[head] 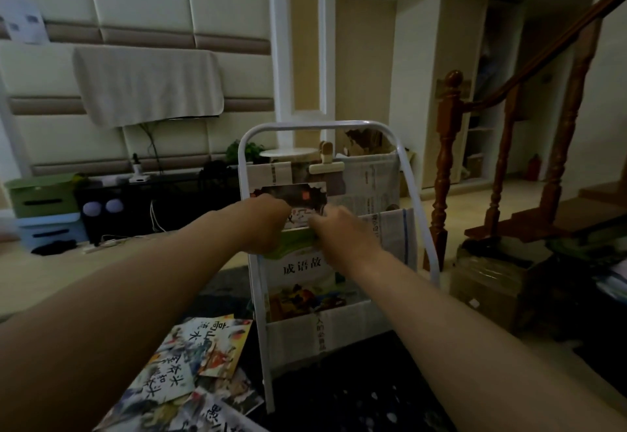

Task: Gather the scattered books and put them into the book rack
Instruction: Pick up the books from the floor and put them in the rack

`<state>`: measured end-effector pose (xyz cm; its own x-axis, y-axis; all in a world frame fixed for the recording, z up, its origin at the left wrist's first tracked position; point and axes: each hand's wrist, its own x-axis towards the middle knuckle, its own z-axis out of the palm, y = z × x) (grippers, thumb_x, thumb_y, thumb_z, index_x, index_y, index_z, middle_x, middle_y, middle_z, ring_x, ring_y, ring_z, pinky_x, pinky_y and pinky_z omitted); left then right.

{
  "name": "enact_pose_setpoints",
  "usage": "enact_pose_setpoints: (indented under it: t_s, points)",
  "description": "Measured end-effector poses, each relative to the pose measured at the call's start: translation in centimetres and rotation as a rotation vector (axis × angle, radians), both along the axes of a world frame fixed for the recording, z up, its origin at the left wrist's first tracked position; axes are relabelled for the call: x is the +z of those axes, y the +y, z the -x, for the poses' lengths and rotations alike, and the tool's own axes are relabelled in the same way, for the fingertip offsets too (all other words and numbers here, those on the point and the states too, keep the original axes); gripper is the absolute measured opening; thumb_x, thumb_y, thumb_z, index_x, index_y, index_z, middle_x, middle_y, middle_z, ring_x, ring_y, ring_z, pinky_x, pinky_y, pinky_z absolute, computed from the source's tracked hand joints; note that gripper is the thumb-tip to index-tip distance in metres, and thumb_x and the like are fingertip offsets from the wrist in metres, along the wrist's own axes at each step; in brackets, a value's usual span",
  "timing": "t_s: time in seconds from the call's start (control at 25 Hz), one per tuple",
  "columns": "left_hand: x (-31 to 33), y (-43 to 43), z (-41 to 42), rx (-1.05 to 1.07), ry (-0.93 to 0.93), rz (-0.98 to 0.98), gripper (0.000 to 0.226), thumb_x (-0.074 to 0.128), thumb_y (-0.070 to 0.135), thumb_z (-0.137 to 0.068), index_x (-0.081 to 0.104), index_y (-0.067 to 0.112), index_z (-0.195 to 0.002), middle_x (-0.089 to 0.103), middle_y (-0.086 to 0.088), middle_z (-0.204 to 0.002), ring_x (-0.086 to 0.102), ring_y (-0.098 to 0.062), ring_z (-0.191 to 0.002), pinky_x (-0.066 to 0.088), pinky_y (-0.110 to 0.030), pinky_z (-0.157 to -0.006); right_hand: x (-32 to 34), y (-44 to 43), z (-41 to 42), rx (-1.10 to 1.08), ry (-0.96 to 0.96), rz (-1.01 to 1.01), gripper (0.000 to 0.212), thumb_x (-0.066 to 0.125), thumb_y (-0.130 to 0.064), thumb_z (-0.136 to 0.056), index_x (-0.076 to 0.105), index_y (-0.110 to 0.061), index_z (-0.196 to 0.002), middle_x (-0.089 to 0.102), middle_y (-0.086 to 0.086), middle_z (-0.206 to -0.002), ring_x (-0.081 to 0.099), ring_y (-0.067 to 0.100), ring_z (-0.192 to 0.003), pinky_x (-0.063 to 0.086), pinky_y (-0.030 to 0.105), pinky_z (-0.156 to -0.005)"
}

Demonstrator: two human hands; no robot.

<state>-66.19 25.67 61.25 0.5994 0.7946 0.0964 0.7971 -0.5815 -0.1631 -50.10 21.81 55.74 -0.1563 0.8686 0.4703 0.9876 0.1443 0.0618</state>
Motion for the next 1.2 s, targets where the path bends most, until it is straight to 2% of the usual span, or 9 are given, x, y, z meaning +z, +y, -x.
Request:
enact_pose_setpoints:
  t_s: [0.2, 0.4, 0.48, 0.6, 0.72, 0.84, 0.96, 1.04, 1.2]
  points:
    - [-1.4, 0.6, 0.4, 0.02, 0.078, -0.024, 0.026, 0.064, 0.018, -0.09, 0.058, 0.018, -0.115, 0.059, -0.002, -0.105, 0.059, -0.018, -0.09, 0.056, -0.034, -0.082, -1.9, 0.6, 0.6, 0.013, -0.037, -0.014, 0.025, 0.061, -0.011, -0.095, 0.061, -0.011, -0.119, 0.055, 0.012, -0.125, 0.056, 0.031, -0.113, 0.056, 0.044, -0.087]
    - [-1.7, 1.2, 0.2, -0.001, 0.111, -0.125, 0.033, 0.066, 0.021, -0.089, 0.056, 0.018, -0.12, 0.055, -0.004, -0.115, 0.053, -0.019, -0.096, 0.054, -0.036, -0.087, -3.0, 1.6, 1.0, -0.012, -0.018, -0.065, 0.039, 0.057, -0.013, -0.097, 0.05, -0.011, -0.136, 0.057, 0.012, -0.13, 0.055, 0.03, -0.119, 0.051, 0.041, -0.09]
    - [-1.7, 1.3, 0.2, 0.0, 0.11, -0.149, 0.037, 0.066, 0.022, -0.089, 0.055, 0.018, -0.123, 0.052, -0.006, -0.12, 0.054, -0.022, -0.103, 0.053, -0.037, -0.089, -3.4, 2.0, 1.1, -0.023, -0.017, -0.058, 0.048, 0.054, -0.012, -0.097, 0.042, -0.01, -0.143, 0.054, 0.014, -0.136, 0.05, 0.031, -0.125, 0.047, 0.043, -0.099]
    - [-2.2, 1.2, -0.1, 0.023, 0.134, -0.155, 0.031, 0.066, 0.02, -0.089, 0.057, 0.018, -0.119, 0.058, -0.006, -0.118, 0.061, -0.024, -0.103, 0.056, -0.039, -0.087, -4.1, 2.1, 1.2, -0.066, -0.04, -0.023, 0.062, 0.052, -0.016, -0.097, 0.024, -0.009, -0.152, 0.038, 0.016, -0.151, 0.035, 0.034, -0.139, 0.035, 0.05, -0.112]
    - [-2.3, 0.8, -0.5, 0.044, 0.158, -0.194, 0.032, 0.066, 0.02, -0.089, 0.056, 0.017, -0.12, 0.057, -0.006, -0.118, 0.061, -0.024, -0.103, 0.056, -0.039, -0.086, -4.5, 1.9, 1.2, -0.092, -0.082, -0.003, 0.067, 0.047, -0.022, -0.1, 0.011, -0.007, -0.155, 0.021, 0.016, -0.159, 0.019, 0.036, -0.147, 0.026, 0.055, -0.117]
    - [-2.2, 0.2, -1.2, 0.083, 0.188, -0.221, 0.033, 0.064, 0.02, -0.091, 0.054, 0.018, -0.122, 0.056, -0.006, -0.118, 0.06, -0.024, -0.102, 0.053, -0.035, -0.083, -4.6, 1.8, 0.9, -0.087, -0.106, -0.009, 0.072, 0.048, -0.026, -0.099, 0.007, -0.007, -0.155, 0.016, 0.016, -0.161, 0.014, 0.035, -0.149, 0.022, 0.056, -0.118]
    - [-2.2, -0.4, -2.6, 0.143, 0.23, -0.209, 0.034, 0.063, 0.02, -0.091, 0.053, 0.019, -0.123, 0.057, -0.005, -0.114, 0.06, -0.022, -0.1, 0.05, -0.034, -0.079, -4.3, 1.3, -0.2, -0.1, -0.094, 0.011, 0.079, 0.054, -0.027, -0.096, 0.006, -0.008, -0.155, 0.019, 0.017, -0.159, 0.016, 0.036, -0.148, 0.022, 0.057, -0.117]
    - [-1.8, -0.6, -4.0, 0.182, 0.241, -0.18, 0.035, 0.064, 0.023, -0.09, 0.053, 0.018, -0.122, 0.057, -0.004, -0.107, 0.059, -0.021, -0.094, 0.051, -0.033, -0.079, -3.9, 0.2, -2.0, -0.122, -0.124, 0.011, 0.08, 0.058, -0.029, -0.093, 0.01, -0.008, -0.154, 0.027, 0.018, -0.155, 0.025, 0.039, -0.143, 0.028, 0.057, -0.114]
    - [-1.0, -1.6, -9.7, 0.114, 0.122, -0.166, 0.042, 0.067, 0.031, -0.086, 0.053, 0.017, -0.123, 0.056, -0.006, -0.107, 0.057, -0.025, -0.098, 0.05, -0.039, -0.08, -2.9, -3.1, -7.5, -0.203, -0.126, 0.02, 0.072, 0.055, -0.031, -0.094, 0.017, -0.01, -0.152, 0.04, 0.019, -0.145, 0.04, 0.038, -0.133, 0.038, 0.053, -0.104]
